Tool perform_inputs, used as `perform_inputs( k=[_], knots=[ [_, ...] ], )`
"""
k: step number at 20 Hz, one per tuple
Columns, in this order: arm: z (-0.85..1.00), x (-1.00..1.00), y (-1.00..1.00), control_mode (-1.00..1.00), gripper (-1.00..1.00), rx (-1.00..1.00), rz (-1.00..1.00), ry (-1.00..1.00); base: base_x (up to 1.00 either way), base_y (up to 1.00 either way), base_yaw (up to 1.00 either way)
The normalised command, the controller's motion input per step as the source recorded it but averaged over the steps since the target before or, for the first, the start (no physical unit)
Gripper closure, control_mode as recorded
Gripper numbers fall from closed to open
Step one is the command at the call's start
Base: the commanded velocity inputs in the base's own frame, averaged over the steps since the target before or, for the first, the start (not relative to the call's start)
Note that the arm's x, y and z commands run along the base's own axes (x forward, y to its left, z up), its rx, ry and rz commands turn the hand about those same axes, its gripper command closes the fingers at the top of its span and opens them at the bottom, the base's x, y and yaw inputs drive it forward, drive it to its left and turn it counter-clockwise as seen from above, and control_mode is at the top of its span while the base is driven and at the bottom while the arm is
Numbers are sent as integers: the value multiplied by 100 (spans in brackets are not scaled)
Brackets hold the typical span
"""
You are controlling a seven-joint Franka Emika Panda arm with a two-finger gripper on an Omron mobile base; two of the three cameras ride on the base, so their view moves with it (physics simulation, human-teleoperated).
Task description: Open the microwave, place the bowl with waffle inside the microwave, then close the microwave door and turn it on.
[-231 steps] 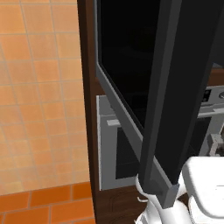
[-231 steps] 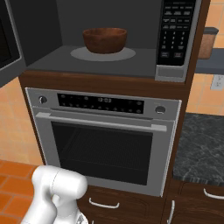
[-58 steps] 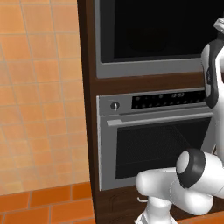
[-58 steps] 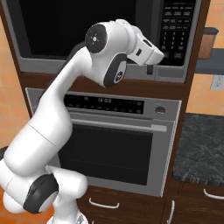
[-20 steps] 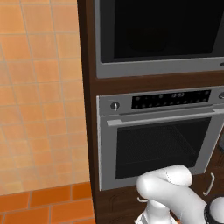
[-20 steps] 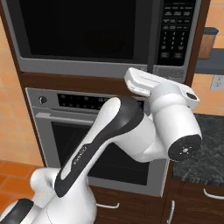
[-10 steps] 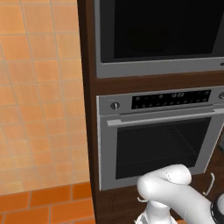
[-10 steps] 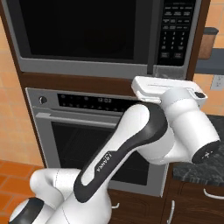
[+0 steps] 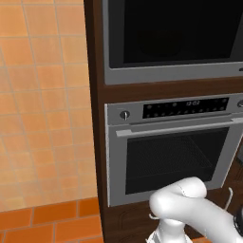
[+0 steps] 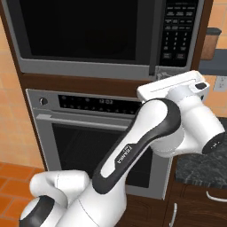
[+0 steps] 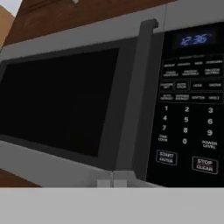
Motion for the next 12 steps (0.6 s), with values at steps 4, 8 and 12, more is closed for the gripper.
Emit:
perform_inputs(
  k=[4,8,12],
  knots=[
    [0,39,-1,-100,100,-25,-13,3,0,0,0],
    [0,13,-7,-100,100,-15,-18,0,0,0,0],
    [0,29,0,-100,100,-30,-24,0,0,0,0]
  ],
)
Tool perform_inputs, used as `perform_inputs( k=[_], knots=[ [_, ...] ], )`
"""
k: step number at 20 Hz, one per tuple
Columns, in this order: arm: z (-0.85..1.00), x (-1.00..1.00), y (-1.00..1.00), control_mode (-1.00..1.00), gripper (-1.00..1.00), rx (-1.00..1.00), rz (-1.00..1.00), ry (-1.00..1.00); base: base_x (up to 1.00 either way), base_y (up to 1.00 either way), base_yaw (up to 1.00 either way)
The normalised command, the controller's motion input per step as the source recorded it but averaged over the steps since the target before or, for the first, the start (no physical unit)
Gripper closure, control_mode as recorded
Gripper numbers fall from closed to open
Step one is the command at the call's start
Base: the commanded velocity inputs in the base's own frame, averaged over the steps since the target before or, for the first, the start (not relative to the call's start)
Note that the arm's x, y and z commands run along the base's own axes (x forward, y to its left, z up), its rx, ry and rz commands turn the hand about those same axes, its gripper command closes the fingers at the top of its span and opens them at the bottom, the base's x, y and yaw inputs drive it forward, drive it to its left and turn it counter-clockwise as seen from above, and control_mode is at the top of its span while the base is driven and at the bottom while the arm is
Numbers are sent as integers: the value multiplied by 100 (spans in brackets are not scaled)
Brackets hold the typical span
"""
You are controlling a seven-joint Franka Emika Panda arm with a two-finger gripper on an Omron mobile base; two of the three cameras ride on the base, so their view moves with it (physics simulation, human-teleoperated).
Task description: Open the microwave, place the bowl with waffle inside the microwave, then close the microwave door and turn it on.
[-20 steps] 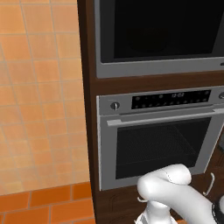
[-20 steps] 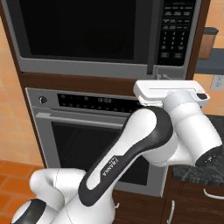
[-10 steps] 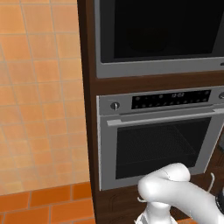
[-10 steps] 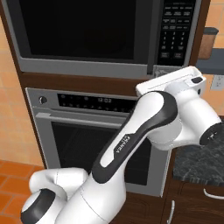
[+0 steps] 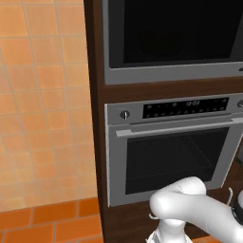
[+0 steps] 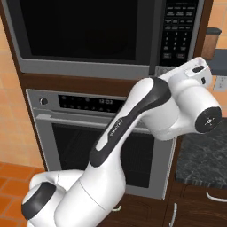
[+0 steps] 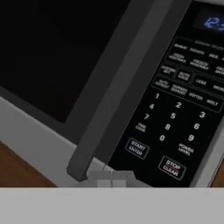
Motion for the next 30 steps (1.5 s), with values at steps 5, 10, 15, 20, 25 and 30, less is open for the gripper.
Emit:
perform_inputs(
  k=[5,10,15,20,25,30],
  knots=[
    [0,25,-4,-100,100,-28,-22,0,0,0,0],
    [0,0,-5,-100,100,-2,2,-9,0,0,0],
    [0,22,-19,-100,100,-8,11,-19,0,0,0],
    [0,13,-13,-100,100,-25,8,-17,0,0,0],
    [4,0,-15,-100,100,-20,0,-1,0,0,0],
    [5,8,10,-100,100,-7,-4,0,0,0,0]
  ],
)
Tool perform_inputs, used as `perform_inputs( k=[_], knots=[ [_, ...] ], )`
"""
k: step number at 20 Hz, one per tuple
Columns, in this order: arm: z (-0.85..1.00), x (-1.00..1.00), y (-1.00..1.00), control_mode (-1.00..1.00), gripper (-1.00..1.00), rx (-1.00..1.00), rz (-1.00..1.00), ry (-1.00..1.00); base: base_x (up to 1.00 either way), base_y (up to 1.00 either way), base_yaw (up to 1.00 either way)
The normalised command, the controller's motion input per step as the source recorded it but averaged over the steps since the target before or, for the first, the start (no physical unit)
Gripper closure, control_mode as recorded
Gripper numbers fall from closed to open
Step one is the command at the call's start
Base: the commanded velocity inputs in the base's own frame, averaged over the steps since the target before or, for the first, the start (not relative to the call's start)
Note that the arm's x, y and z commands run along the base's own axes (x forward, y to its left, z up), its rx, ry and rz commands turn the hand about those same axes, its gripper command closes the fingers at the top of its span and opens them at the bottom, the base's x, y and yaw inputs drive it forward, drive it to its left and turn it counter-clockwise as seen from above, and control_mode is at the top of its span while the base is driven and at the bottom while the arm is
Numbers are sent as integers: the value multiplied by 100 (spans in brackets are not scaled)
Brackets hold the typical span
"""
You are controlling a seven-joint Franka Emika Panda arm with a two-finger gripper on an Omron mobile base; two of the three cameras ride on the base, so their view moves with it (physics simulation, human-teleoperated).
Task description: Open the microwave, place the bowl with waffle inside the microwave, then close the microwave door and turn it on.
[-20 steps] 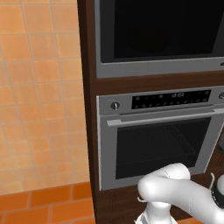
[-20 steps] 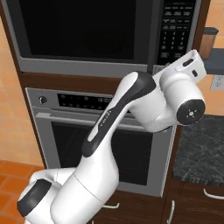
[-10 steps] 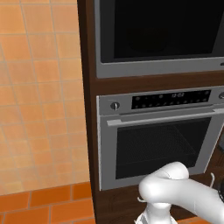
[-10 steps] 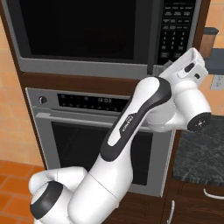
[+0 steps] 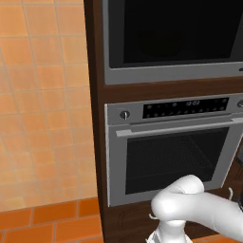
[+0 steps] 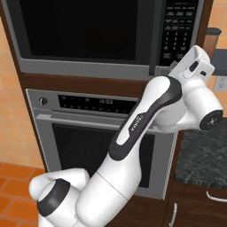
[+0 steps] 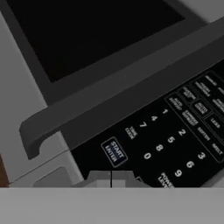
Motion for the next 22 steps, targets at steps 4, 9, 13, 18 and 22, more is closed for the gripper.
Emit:
perform_inputs(
  k=[4,9,13,18,22],
  knots=[
    [-1,45,2,-100,100,-10,-10,0,0,0,0],
    [1,28,0,-100,100,-5,-9,-1,0,0,0],
    [13,-12,1,-100,100,0,-5,-9,0,0,0],
    [23,-2,16,-100,100,-1,0,-7,0,0,0],
    [-2,-8,0,-100,100,-4,0,0,0,0,0]
  ],
)
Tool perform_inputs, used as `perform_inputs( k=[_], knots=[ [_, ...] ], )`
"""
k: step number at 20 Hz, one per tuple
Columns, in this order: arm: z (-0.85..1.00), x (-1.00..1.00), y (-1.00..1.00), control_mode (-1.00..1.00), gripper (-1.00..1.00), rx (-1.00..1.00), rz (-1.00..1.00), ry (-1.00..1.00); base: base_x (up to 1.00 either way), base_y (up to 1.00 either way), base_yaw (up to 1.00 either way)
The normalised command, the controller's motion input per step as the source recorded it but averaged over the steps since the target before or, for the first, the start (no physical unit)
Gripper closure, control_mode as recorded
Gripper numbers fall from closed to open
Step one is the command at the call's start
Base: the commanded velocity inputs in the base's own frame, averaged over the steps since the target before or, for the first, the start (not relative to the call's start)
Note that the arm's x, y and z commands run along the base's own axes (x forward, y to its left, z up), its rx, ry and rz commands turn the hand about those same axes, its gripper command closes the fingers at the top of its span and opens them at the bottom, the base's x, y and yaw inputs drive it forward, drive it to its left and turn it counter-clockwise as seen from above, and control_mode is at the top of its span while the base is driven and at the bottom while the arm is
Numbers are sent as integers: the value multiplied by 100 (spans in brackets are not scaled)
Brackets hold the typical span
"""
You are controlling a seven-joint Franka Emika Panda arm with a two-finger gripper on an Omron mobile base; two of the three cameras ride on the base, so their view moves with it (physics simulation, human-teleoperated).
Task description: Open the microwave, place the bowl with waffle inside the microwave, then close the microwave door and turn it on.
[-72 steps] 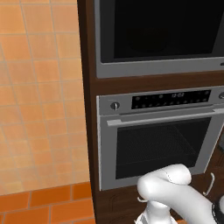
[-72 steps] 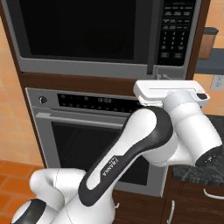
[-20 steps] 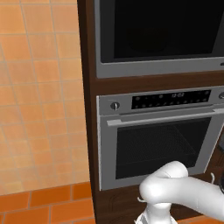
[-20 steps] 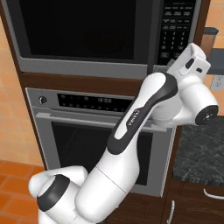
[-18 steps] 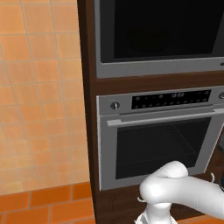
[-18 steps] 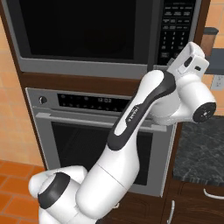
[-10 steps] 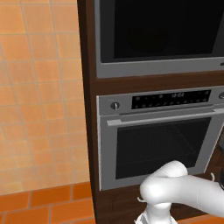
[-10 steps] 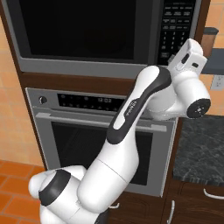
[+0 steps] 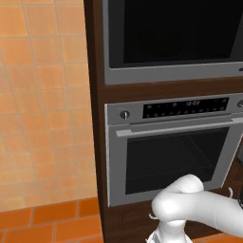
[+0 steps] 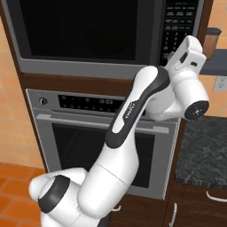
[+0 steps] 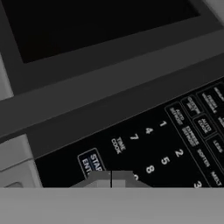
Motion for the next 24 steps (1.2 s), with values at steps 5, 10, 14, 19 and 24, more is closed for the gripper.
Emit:
perform_inputs(
  k=[5,10,14,19,24],
  knots=[
    [0,-19,0,-100,100,-4,0,-1,0,0,0],
    [-1,-37,1,-100,100,-3,0,0,0,0,0],
    [-19,-3,5,-100,100,-9,0,0,0,0,0],
    [-13,0,2,-100,100,-11,0,1,0,0,0],
    [0,17,0,-100,100,-8,0,0,0,0,0]
  ],
)
